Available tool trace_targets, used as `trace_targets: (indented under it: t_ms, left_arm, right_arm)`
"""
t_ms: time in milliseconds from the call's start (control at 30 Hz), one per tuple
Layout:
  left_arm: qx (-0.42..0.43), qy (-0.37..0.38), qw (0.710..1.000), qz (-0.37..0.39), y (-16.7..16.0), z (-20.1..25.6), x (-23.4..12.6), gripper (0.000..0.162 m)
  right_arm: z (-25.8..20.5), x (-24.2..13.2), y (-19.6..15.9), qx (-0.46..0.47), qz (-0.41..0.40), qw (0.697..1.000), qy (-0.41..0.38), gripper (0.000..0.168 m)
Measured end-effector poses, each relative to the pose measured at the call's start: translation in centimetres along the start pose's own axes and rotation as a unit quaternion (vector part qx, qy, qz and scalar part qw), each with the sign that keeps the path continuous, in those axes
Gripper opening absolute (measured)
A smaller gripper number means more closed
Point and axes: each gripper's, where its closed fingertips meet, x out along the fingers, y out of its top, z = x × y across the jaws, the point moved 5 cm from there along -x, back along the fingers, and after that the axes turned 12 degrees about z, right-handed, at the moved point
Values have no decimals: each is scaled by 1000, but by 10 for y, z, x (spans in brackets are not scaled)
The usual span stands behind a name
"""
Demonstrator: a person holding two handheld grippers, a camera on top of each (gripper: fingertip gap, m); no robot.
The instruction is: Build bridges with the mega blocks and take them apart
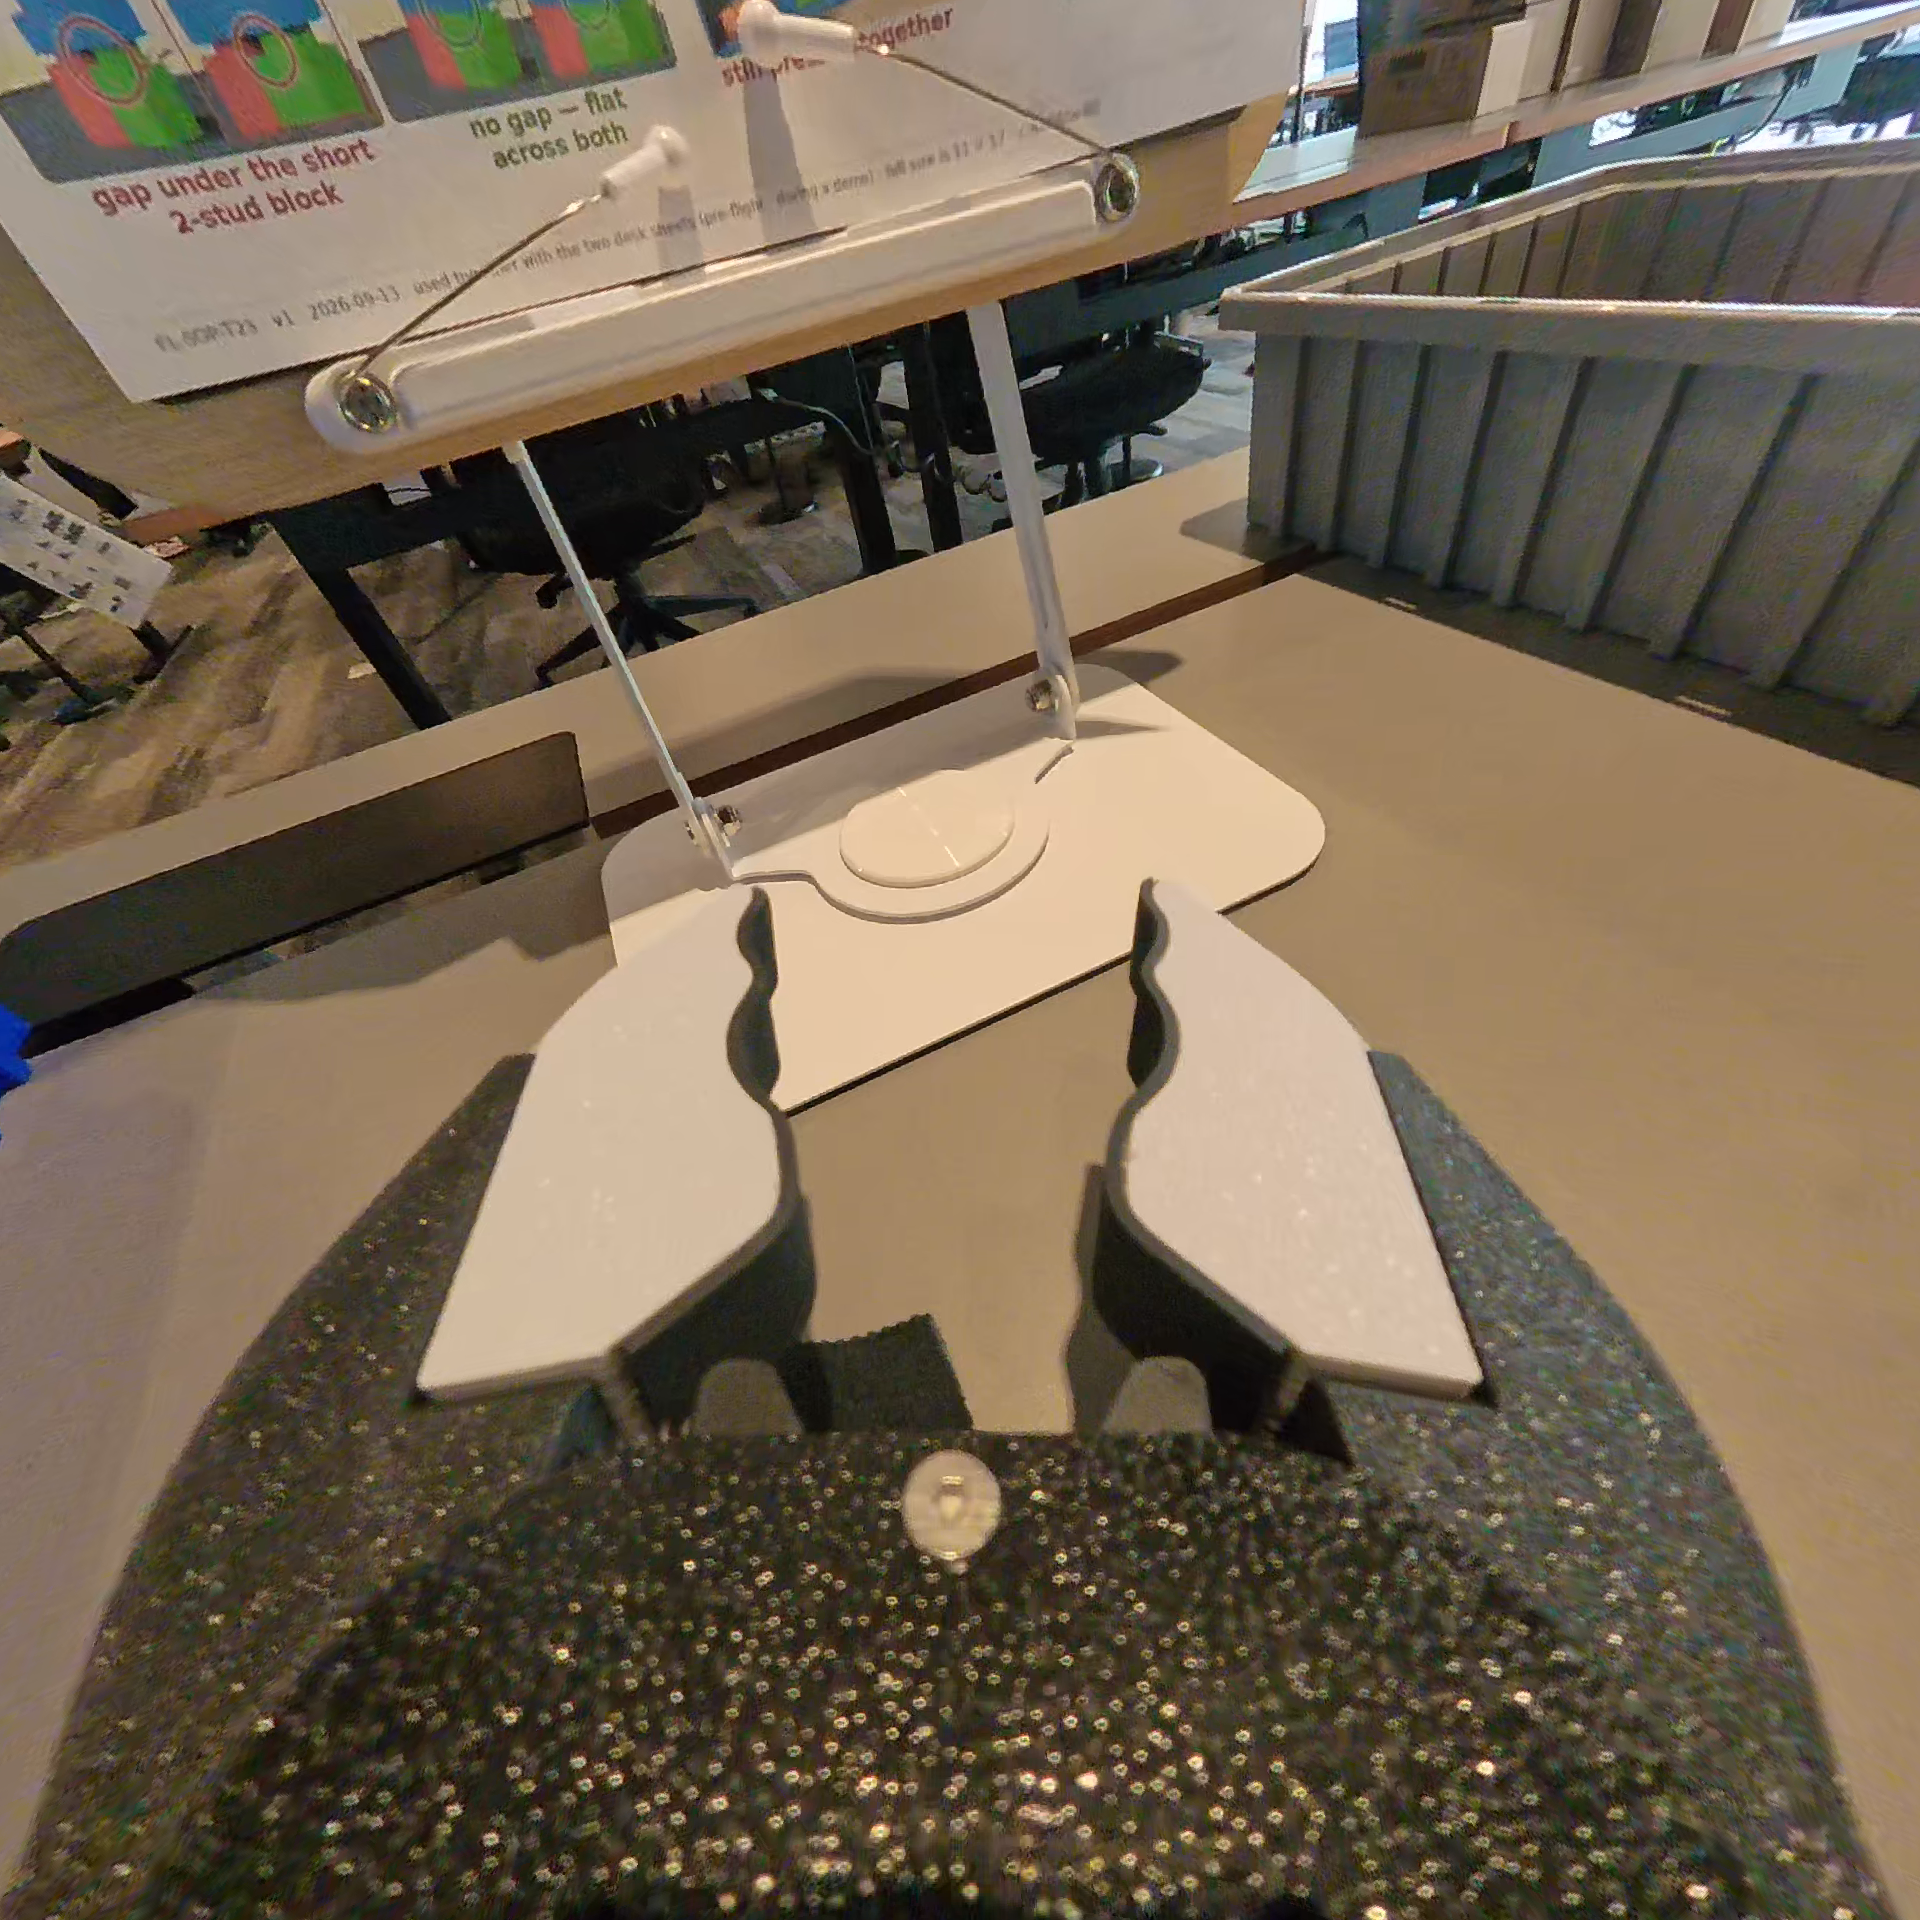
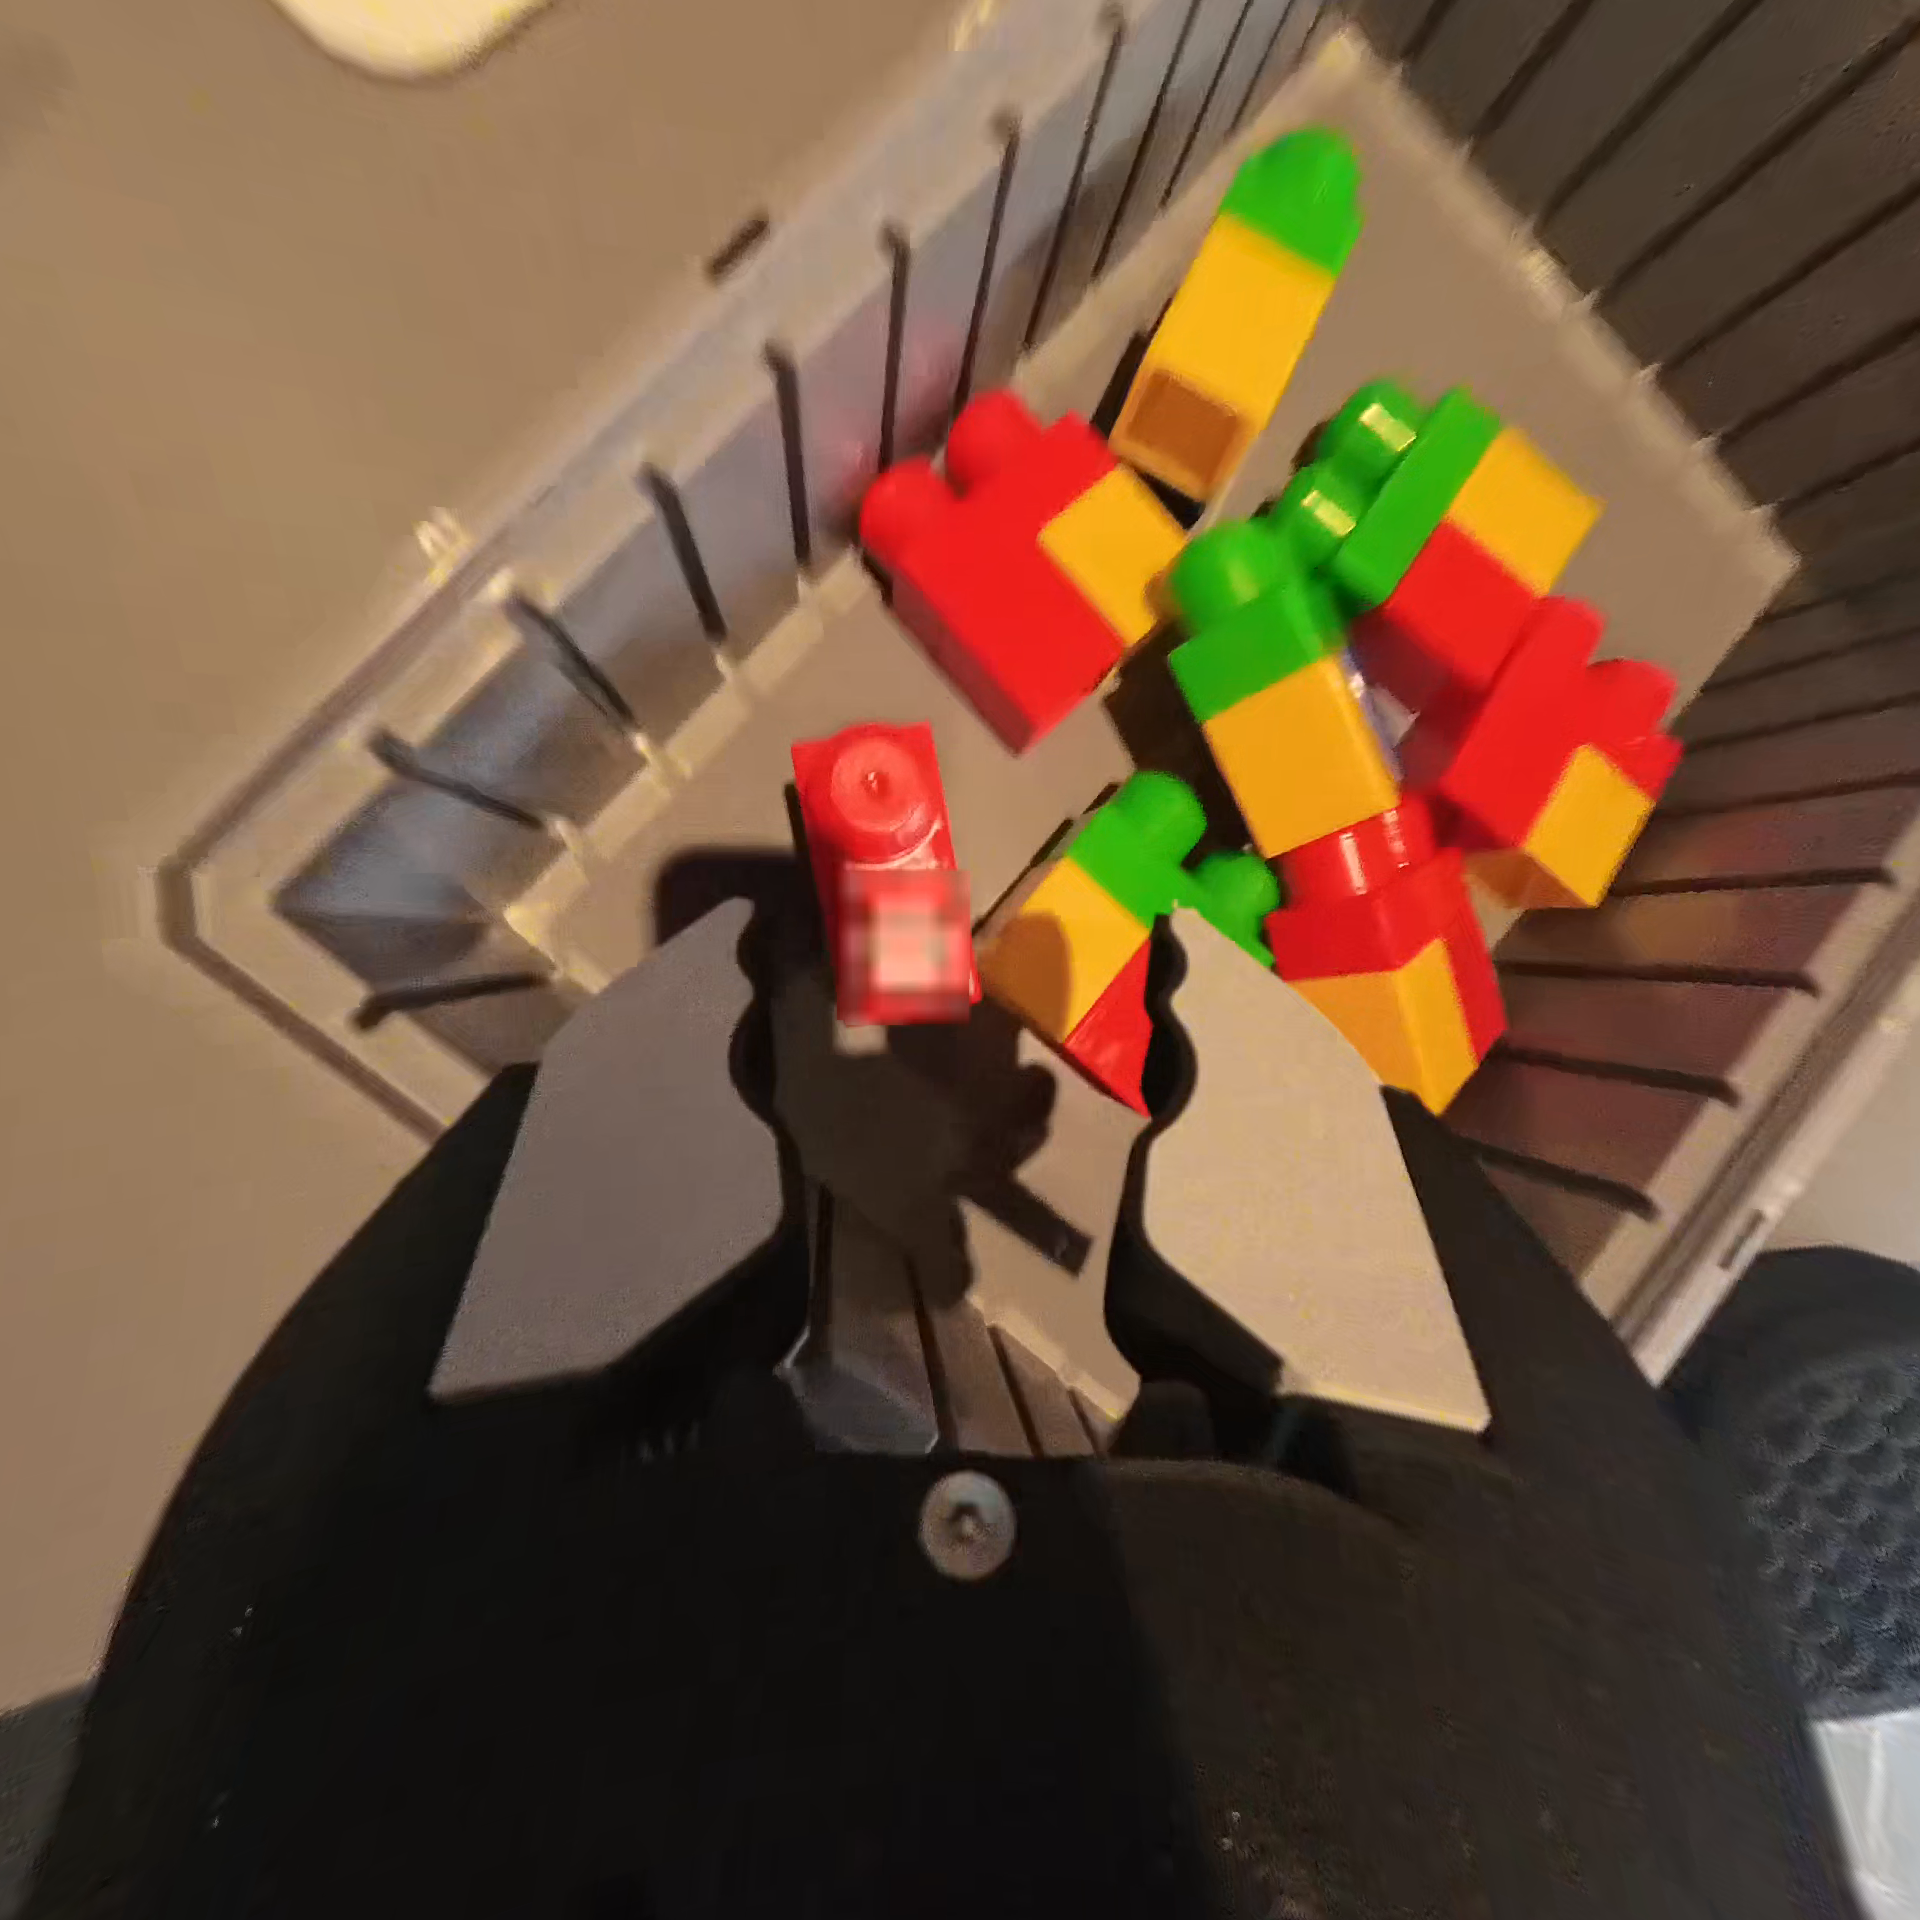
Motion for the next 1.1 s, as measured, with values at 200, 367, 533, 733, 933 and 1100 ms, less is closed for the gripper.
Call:
trace_targets:
  t_ms: [200, 367, 533, 733, 933, 1100]
  left_arm:
    - [-9, 0, 1000, 1, 0, -2, 0, 65]
    - [-4, -2, 1000, -1, 0, -1, 0, 65]
    - [-4, -3, 1000, -2, 0, -1, 0, 65]
    - [-7, -2, 1000, -1, 0, -1, 0, 65]
    - [-16, -3, 1000, -4, -1, -3, 0, 65]
    - [-26, -16, 1000, -4, -1, -4, 1, 65]
  right_arm:
    - [-4, 27, -7, -38, -60, 997, 29, 73]
    - [-9, 44, -17, -59, -113, 991, 52, 58]
    - [-11, 53, -20, -59, -134, 987, 67, 38]
    - [-1, 34, 8, -57, -70, 996, 6, 37]
    - [-41, -38, 108, -95, 103, 990, -19, 36]
    - [-141, 5, 141, -186, 76, 976, 86, 37]
